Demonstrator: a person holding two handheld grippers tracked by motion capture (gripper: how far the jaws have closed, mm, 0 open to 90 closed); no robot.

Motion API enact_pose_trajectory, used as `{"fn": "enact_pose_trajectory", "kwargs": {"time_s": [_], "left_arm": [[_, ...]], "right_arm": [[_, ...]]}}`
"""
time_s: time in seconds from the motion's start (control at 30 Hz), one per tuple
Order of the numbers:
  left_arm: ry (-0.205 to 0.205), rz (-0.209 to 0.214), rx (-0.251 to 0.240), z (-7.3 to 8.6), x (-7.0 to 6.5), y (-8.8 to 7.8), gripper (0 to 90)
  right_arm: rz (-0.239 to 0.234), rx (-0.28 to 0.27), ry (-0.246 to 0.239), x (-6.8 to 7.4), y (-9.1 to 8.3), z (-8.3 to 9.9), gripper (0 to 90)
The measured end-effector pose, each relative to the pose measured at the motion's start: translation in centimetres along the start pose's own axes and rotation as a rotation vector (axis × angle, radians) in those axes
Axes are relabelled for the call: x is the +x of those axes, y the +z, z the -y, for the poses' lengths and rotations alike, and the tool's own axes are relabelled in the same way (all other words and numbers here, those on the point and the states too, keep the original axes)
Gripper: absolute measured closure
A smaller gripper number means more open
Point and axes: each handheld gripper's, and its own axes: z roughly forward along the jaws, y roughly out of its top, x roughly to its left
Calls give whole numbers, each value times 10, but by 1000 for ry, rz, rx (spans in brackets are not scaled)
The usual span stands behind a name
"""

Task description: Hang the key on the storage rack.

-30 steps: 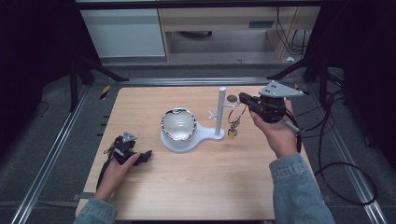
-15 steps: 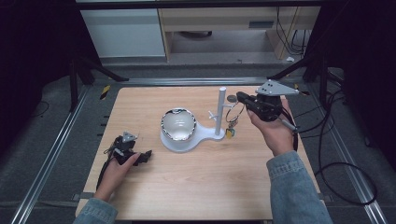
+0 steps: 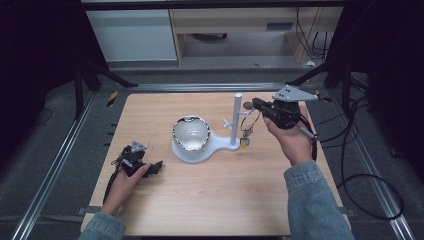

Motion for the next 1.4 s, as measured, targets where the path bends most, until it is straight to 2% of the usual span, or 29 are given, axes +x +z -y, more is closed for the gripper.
{"fn": "enact_pose_trajectory", "kwargs": {"time_s": [0.63,0.97,1.4], "left_arm": [[0,0,0,0,0,0,0],[0,0,0,0,0,0,0],[0,0,0,0,0,0,0]], "right_arm": [[-1,-7,-2,1,1,-1,888],[-5,5,0,3,10,1,888],[0,30,29,-7,15,11,887]]}}
